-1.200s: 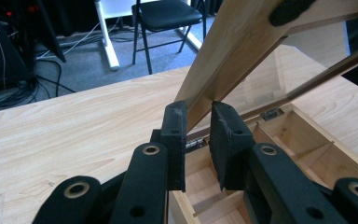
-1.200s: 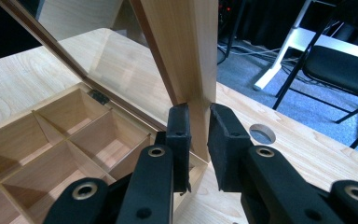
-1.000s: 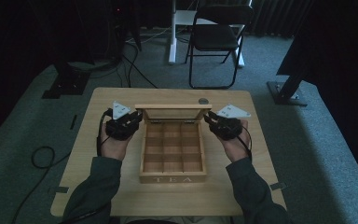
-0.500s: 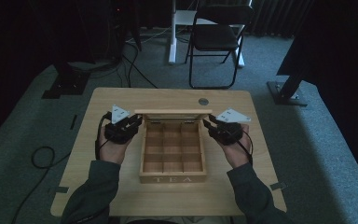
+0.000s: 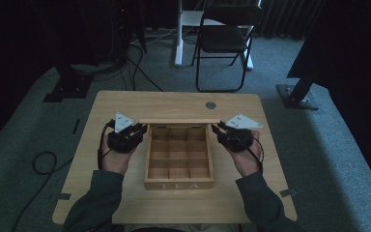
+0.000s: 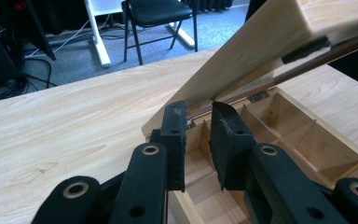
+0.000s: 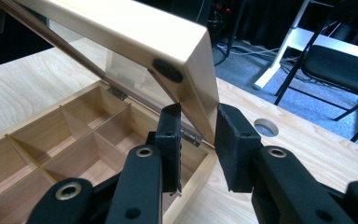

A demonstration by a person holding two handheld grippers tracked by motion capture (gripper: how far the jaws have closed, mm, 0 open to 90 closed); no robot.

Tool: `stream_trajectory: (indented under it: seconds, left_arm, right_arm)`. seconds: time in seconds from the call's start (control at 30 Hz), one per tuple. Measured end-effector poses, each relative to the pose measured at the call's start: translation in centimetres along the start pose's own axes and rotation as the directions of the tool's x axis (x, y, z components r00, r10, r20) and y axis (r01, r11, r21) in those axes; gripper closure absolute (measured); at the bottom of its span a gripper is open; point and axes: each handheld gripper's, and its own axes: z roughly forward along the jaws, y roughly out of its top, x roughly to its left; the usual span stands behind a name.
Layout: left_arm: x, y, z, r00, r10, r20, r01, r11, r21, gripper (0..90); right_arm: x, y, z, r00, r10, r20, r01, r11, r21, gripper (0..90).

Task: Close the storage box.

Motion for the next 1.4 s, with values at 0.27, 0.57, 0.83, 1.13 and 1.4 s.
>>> stream_trajectory:
  seconds: [0.27,0.57,0.83,1.13,1.4]
  left_arm:
    - [-0.4,-0.6,-0.4,0.9999,-0.007,0.014,0.007,1.0000,-0.001,72.2]
    - [-0.7,-1.0,-1.5,0.9992,-0.021,0.035,0.021,0.9997,-0.009,68.3]
    - [-1.3,-1.3,-2.3,0.9980,-0.020,0.060,0.020,0.9998,-0.007,64.1]
    - [-1.7,-2.1,-2.4,0.9978,-0.018,0.064,0.018,0.9998,0.009,61.8]
    - [-2.0,-3.0,-2.6,0.9976,-0.027,0.064,0.027,0.9996,0.010,61.7]
  right_arm:
    - [0.3,-0.7,-0.3,1.0000,0.006,-0.005,-0.006,1.000,-0.004,70.7]
    - [0.7,-1.3,-0.5,0.9998,0.016,-0.009,-0.016,1.000,0.002,70.0]
    - [1.1,-1.9,-0.6,0.9998,0.013,-0.014,-0.013,1.000,0.015,68.2]
    - [1.7,-2.8,-0.8,0.9989,0.034,-0.034,-0.033,0.999,0.035,60.4]
    - [2.5,-3.2,-1.5,0.9975,0.056,-0.043,-0.053,0.997,0.054,53.9]
